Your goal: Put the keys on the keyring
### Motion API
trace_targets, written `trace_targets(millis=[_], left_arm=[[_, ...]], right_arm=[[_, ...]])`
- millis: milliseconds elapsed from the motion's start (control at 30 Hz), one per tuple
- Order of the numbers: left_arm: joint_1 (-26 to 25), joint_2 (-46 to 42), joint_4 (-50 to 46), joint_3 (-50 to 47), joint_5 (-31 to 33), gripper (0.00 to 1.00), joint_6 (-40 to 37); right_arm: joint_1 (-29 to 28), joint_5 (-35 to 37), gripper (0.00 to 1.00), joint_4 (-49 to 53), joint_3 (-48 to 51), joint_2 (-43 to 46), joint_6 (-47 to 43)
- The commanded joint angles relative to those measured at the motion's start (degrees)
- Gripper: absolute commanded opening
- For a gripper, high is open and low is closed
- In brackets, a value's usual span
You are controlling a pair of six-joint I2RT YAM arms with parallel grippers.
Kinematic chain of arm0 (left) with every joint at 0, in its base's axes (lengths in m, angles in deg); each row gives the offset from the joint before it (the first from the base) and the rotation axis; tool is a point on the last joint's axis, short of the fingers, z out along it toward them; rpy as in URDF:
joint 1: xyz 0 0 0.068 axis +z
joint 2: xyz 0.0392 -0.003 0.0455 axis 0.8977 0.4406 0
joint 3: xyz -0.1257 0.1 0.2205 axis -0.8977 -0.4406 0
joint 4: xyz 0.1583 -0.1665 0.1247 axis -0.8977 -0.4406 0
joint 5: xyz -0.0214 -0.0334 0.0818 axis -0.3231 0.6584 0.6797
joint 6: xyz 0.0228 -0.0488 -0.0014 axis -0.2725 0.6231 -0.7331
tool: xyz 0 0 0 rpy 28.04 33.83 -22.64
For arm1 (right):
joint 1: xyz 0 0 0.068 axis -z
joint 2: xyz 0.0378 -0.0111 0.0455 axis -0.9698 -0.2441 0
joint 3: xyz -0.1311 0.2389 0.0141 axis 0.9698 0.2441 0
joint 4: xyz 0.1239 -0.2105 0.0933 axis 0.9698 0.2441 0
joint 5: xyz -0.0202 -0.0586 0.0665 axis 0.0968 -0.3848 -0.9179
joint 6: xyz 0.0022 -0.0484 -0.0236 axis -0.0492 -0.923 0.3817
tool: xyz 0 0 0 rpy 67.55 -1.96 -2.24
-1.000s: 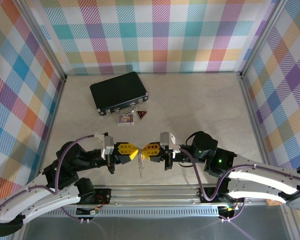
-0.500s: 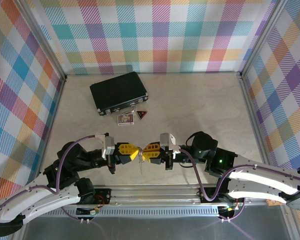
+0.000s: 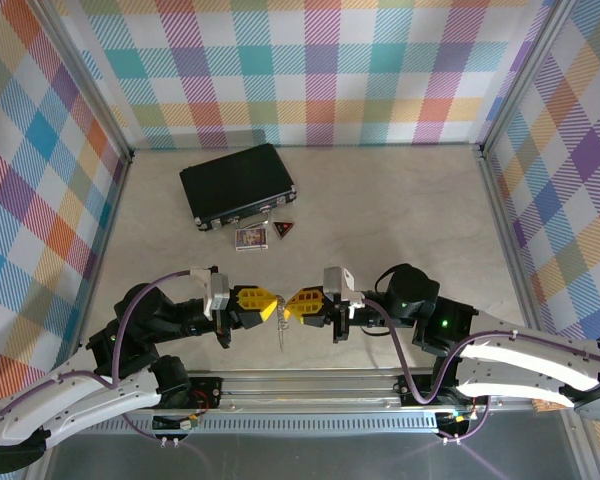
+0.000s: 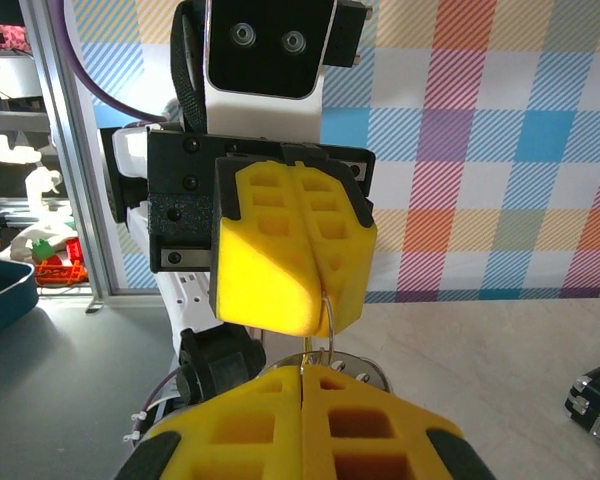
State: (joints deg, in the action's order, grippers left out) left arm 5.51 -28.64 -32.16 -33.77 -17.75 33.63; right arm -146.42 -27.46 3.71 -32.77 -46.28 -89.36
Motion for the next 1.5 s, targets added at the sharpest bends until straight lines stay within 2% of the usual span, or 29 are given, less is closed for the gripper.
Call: trace_targets(millis=[0,433,533,733,833,1167,1467], left_arm=[[0.47,-0.56,3.50,-0.25,0.50,0.00,0.02],[0.52,-0.39,3.41,0.01,0.83,0.00,-0.10],[0.51,-0.43,3.41,0.06,0.74,0.00,-0.09],[0.52,-0.87,4.04,0.11,-1.01,0.00,-0.15],[0.52,-0.92,5.53,-0.07,-2.62,0.00,0.18],[0.50,-0.30,7.19,0.34,-6.41,0.00,1.31],[0.52,0.36,7.72,0.02,-7.04,0.00,1.51]], right_arm=[[-0.90,-1.95,0.04,0.63,-0.31,-0.40,-0.98],[-1.79,-4.19,0.13,2.73,-0.86,-0.11,-0.08],[-1.96,-2.72,0.16,3.25,-0.99,1.94,0.58],[-1.96,6.62,0.16,2.15,1.24,7.68,2.71],[-1.97,8.10,0.17,1.38,1.54,7.91,3.26],[-1.92,1.96,0.19,0.20,-2.34,0.80,2.30],[-1.92,-1.28,0.21,-3.60,-1.38,0.25,2.21]])
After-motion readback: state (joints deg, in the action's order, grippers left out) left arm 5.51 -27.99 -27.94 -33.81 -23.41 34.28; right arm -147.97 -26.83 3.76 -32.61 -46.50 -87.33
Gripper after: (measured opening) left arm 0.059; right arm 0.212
